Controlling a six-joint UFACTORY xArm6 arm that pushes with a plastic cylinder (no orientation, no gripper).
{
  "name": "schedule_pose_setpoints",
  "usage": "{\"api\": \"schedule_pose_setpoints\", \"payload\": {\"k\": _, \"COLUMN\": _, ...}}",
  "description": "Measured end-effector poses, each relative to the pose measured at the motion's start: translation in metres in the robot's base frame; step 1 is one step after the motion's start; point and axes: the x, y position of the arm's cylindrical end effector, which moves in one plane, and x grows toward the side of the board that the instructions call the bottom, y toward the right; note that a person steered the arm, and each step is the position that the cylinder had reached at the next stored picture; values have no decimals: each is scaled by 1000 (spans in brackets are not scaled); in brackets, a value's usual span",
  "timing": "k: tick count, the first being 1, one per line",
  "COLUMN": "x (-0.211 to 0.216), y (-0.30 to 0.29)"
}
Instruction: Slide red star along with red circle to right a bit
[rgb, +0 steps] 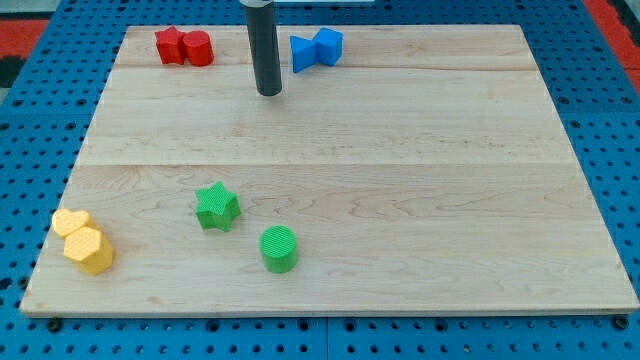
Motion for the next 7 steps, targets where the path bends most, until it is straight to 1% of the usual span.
{"api": "schedule_pose_setpoints", "payload": {"k": 1, "x": 20, "y": 25}}
{"api": "schedule_pose_setpoints", "payload": {"k": 2, "x": 70, "y": 72}}
{"api": "schedule_pose_setpoints", "payload": {"k": 3, "x": 69, "y": 56}}
{"api": "schedule_pose_setpoints", "payload": {"k": 5, "x": 1, "y": -178}}
{"api": "schedule_pose_setpoints", "payload": {"k": 6, "x": -42, "y": -240}}
{"api": "schedule_pose_setpoints", "payload": {"k": 7, "x": -67, "y": -222}}
